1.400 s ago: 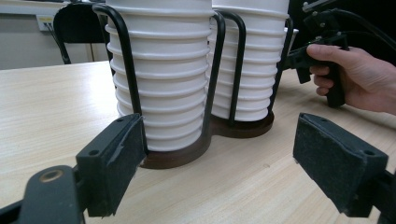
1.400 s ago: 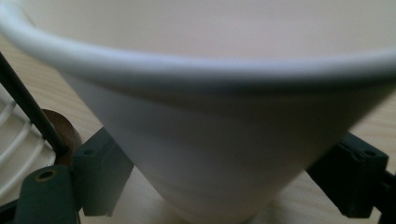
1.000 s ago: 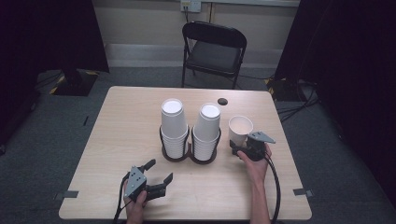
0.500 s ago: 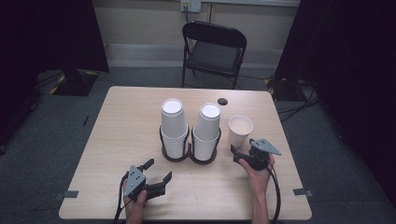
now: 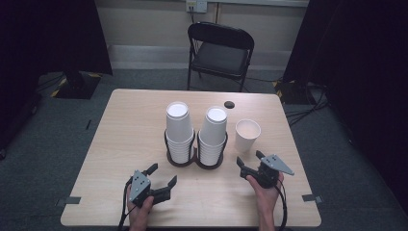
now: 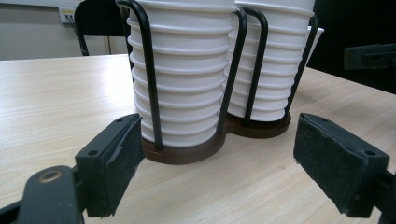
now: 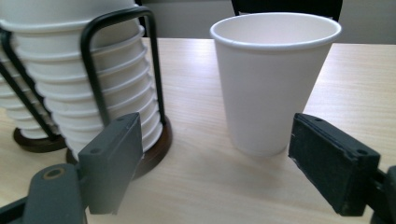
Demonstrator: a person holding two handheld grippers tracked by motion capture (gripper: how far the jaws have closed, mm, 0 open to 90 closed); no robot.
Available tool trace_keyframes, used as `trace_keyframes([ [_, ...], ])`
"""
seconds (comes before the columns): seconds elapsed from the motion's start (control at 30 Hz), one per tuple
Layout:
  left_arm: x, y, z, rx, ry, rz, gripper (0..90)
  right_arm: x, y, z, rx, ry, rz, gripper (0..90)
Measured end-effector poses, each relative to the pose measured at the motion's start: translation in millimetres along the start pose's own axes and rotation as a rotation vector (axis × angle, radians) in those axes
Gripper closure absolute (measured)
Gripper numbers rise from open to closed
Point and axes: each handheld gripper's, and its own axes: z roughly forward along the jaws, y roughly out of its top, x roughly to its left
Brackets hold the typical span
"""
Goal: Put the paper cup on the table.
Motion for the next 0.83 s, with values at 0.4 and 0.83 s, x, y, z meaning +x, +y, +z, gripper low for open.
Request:
trace_keyframes([
  [0.4, 1.3, -0.4, -1.3, -0.011, -0.003, -0.004, 15.7, 13.1, -17.3, -14.5, -0.022, 0.007, -0.021, 15.6],
  [0.83, 1.6, -0.9, -1.8, -0.019, 0.003, -0.021, 15.8, 30.7, -31.0, -17.2, -0.074, 0.019, -0.052, 13.5],
])
